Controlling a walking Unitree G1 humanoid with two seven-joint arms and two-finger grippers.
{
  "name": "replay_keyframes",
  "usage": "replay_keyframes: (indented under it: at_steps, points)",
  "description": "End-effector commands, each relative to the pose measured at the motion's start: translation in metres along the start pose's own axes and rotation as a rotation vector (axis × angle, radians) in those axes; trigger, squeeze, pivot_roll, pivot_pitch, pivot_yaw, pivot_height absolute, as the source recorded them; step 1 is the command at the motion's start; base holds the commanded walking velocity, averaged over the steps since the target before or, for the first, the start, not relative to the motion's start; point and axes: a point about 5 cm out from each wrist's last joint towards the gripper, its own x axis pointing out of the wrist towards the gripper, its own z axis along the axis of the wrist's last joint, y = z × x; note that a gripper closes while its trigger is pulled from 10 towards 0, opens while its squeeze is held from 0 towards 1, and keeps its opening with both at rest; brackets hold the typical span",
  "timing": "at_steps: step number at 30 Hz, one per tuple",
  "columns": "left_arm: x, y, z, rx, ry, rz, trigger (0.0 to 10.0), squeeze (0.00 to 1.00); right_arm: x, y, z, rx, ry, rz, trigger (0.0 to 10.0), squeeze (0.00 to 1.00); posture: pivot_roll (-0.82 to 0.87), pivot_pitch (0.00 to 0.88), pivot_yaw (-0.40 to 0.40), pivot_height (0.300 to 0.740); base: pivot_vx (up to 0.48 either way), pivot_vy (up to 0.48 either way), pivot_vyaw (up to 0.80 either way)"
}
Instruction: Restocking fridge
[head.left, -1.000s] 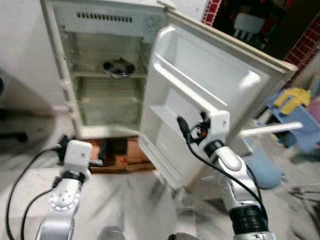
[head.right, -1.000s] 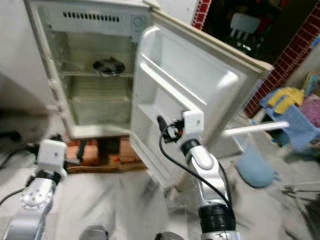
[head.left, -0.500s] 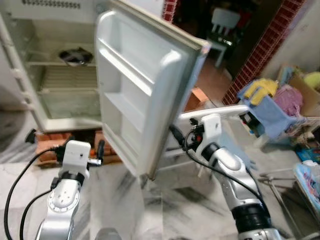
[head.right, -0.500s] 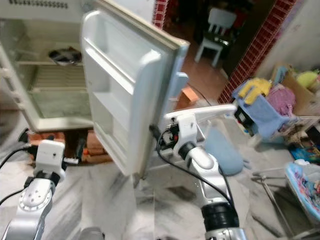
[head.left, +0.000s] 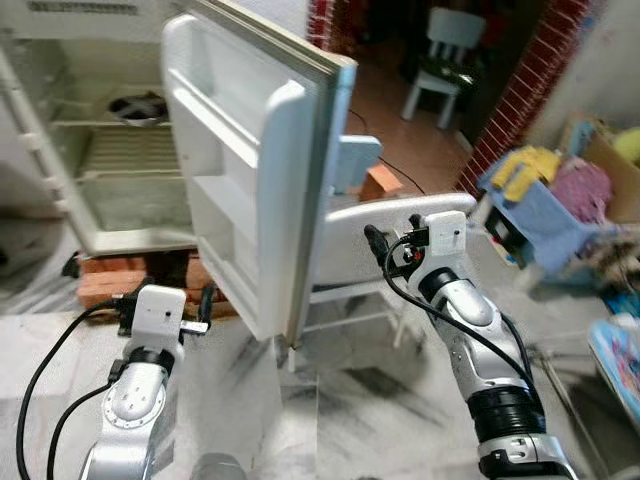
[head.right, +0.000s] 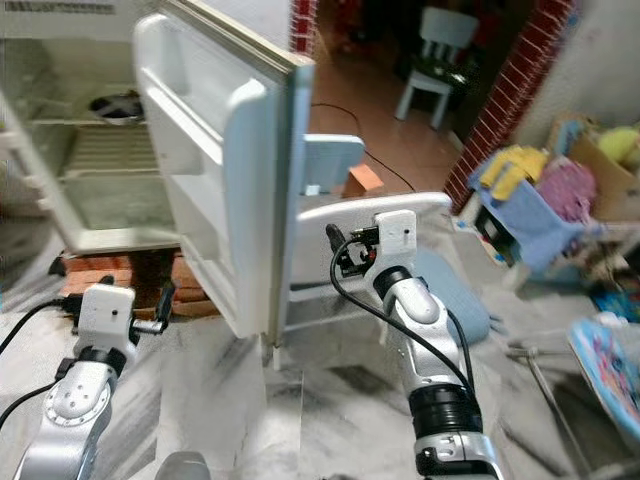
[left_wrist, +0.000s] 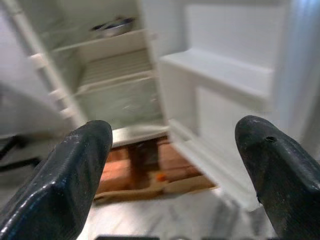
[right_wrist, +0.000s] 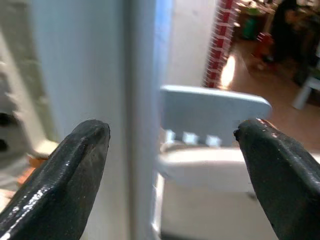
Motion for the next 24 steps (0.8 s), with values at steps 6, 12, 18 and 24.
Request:
replay_keyframes:
  at_steps: [6, 12, 18, 24]
  points:
    - [0.0, -0.002, 0.0, -0.015, 0.011, 0.0, 10.0, 0.0, 0.015, -0.004, 0.015, -0.022, -0.054, -0.032, 10.0, 0.0, 0.24, 0.0, -0.119, 0.74, 0.422, 0.0, 0.64]
    - [0.0, -0.004, -0.003, -0.015, 0.026, 0.009, 10.0, 0.0, 0.018, -0.014, 0.021, -0.055, -0.071, -0.089, 10.0, 0.0, 0.24, 0.0, -0.131, 0.74, 0.139, 0.0, 0.33]
    - [-0.002, -0.007, -0.004, -0.002, 0.033, -0.001, 10.0, 0.0, 0.011, -0.023, 0.016, -0.038, -0.062, -0.114, 10.0, 0.0, 0.24, 0.0, -0.133, 0.74, 0.0, 0.0, 0.0]
    - [-0.002, -0.005, -0.004, 0.002, 0.039, 0.001, 10.0, 0.0, 0.0, -0.017, 0.005, 0.015, -0.038, -0.033, 10.0, 0.0, 0.24, 0.0, -0.13, 0.74, 0.0, 0.0, 0.0]
